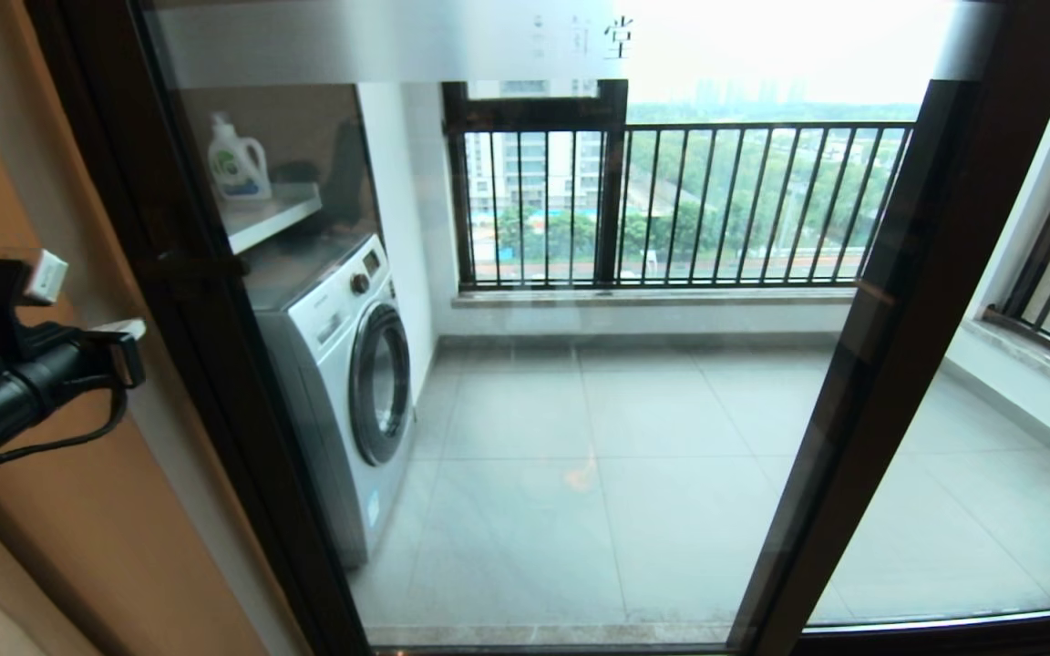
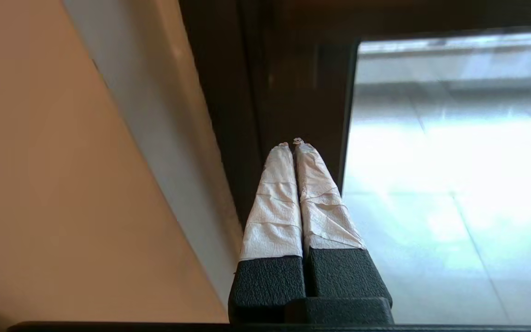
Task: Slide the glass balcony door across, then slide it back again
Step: Open the slid door
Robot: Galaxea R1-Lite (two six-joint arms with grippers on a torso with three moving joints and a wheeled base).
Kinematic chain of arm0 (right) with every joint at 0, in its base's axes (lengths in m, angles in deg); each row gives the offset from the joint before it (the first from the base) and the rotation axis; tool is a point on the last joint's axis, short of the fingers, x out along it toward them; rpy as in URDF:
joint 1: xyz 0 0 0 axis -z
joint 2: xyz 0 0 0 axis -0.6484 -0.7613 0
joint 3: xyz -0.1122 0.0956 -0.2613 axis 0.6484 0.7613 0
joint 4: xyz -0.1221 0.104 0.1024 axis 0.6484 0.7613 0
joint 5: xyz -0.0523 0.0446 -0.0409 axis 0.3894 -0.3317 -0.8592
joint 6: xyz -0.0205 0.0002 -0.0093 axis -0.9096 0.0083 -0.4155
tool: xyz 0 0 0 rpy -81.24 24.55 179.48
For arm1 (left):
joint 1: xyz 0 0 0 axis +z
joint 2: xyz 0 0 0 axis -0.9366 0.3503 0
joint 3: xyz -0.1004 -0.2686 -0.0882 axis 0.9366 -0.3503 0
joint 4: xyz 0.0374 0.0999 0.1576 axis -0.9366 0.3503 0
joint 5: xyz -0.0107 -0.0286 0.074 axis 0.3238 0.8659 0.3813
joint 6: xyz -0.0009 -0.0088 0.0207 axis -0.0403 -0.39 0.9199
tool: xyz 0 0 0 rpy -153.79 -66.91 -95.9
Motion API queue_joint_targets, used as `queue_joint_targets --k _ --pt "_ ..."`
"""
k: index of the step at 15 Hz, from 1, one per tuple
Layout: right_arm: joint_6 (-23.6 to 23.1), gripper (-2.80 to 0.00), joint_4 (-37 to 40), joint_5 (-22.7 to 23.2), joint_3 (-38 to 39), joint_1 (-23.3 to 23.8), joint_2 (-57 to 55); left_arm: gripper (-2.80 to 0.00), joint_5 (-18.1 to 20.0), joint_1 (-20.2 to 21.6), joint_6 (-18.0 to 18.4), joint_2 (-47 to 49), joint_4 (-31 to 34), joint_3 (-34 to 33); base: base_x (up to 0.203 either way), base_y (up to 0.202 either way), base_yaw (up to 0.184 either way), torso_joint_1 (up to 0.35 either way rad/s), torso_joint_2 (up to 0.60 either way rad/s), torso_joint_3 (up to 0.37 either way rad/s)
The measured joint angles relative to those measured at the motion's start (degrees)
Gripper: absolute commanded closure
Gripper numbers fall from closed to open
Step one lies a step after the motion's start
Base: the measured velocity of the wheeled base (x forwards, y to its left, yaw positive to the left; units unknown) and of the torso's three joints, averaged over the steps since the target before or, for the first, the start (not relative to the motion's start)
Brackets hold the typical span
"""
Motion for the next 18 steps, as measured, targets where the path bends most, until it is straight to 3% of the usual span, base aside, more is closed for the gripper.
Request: queue_joint_targets --k 5,9,13,18 --pt "0.0 0.0 0.0 0.0 0.0 0.0 0.0 0.0 1.1 -0.8 -0.7 -5.6 1.6 4.2 0.0 0.0 0.0 0.0 0.0 0.0" --pt "0.0 0.0 0.0 0.0 0.0 0.0 0.0 0.0 0.2 -6.6 -0.8 -6.4 5.6 8.1 0.0 0.0 0.0 0.0 0.0 0.0" --pt "0.0 0.0 0.0 0.0 0.0 0.0 0.0 0.0 -4.6 -12.7 -0.7 -3.5 5.9 11.6 0.0 0.0 0.0 0.0 0.0 0.0" --pt "0.0 0.0 0.0 0.0 0.0 0.0 0.0 0.0 -5.5 -12.7 -0.7 3.3 5.6 15.7 0.0 0.0 0.0 0.0 0.0 0.0"
